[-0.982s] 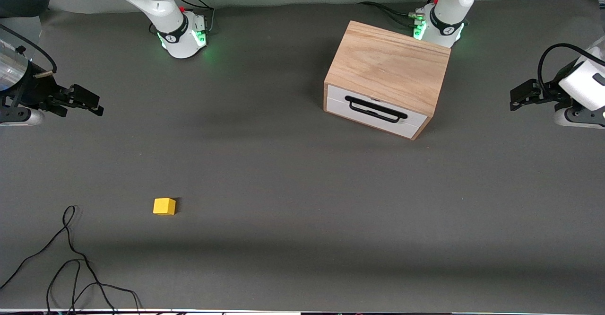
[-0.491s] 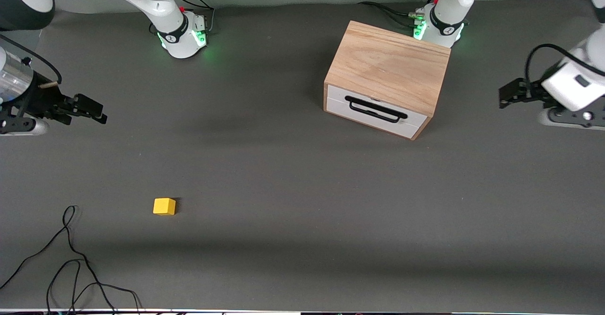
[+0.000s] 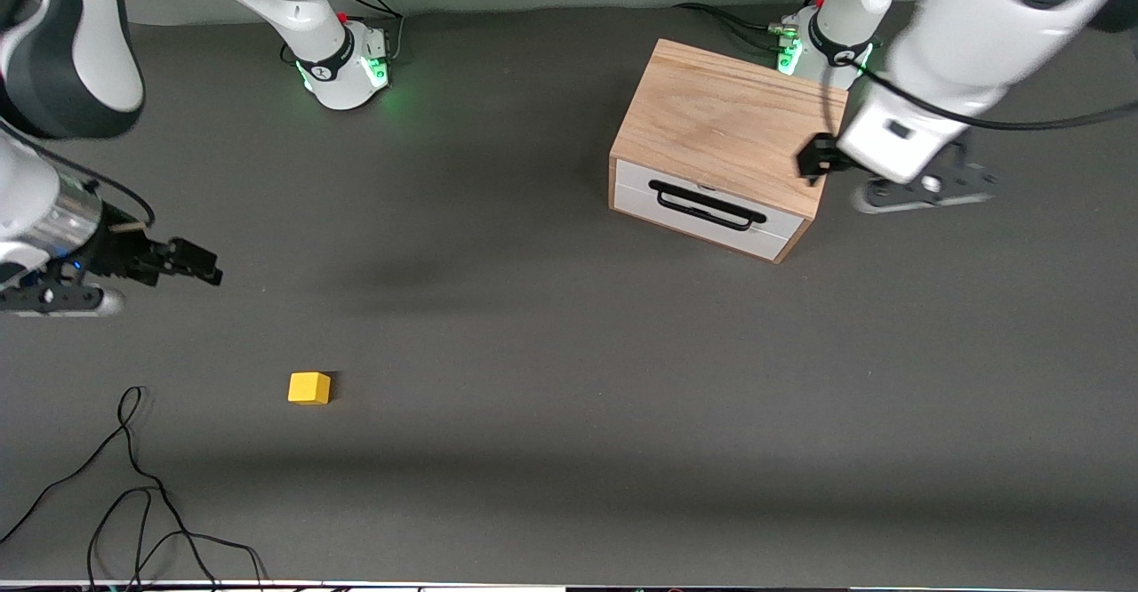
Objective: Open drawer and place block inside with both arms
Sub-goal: 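Reach the left gripper to the drawer handle while the right gripper reaches the cube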
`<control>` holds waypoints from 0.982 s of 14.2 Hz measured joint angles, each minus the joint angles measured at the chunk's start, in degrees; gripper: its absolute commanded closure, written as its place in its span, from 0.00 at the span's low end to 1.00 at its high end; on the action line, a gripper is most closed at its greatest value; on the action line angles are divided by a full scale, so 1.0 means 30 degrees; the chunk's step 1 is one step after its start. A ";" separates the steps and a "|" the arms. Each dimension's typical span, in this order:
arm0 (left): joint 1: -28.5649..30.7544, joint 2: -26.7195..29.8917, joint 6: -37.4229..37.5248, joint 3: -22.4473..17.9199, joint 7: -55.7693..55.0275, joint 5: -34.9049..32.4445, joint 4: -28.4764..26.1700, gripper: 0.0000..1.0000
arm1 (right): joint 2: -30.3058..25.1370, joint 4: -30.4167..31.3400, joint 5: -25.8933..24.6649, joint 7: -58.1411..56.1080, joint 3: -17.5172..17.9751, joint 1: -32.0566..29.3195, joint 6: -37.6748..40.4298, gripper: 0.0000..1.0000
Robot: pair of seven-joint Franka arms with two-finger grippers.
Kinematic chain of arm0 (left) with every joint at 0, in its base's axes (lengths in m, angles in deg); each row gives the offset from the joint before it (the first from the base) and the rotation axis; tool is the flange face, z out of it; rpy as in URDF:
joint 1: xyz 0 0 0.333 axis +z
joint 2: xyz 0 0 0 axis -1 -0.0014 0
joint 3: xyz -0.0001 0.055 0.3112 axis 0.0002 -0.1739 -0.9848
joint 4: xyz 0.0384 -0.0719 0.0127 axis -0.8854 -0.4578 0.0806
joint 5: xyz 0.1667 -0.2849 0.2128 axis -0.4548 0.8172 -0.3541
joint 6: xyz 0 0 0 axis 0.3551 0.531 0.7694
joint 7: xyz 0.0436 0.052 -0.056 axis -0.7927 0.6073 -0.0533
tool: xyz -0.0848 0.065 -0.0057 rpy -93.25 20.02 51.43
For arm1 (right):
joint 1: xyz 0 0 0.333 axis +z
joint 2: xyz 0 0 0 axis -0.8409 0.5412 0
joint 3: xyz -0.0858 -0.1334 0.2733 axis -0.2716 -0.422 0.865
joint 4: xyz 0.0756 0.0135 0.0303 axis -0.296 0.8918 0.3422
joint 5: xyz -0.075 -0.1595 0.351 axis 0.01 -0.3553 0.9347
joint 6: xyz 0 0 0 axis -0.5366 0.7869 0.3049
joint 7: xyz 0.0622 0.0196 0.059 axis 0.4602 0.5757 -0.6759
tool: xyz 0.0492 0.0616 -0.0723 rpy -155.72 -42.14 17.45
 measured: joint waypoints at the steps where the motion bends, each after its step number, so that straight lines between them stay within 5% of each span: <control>1: -0.0029 -0.0286 -0.0005 0.0819 -0.2421 -0.0009 0.0145 0.00 | 0.0428 -0.0021 0.0000 0.0000 -0.0012 -0.0015 -0.0301 0.00; 4: -0.0810 -0.1773 -0.0042 0.2401 -0.9414 -0.0312 0.0924 0.00 | 0.1571 -0.0307 -0.0199 0.0000 0.0003 0.0011 -0.0622 0.00; 8: -0.2615 -0.4120 -0.0067 0.2482 -1.7066 -0.1186 0.1764 0.00 | 0.2709 -0.1171 -0.0229 0.0000 -0.0009 -0.0034 -0.0636 0.00; 14: -0.2449 -0.5757 -0.0524 0.2111 -1.9445 -0.1326 0.2207 0.00 | 0.4331 -0.1315 -0.0248 -0.0003 -0.0002 -0.0002 -0.2602 0.00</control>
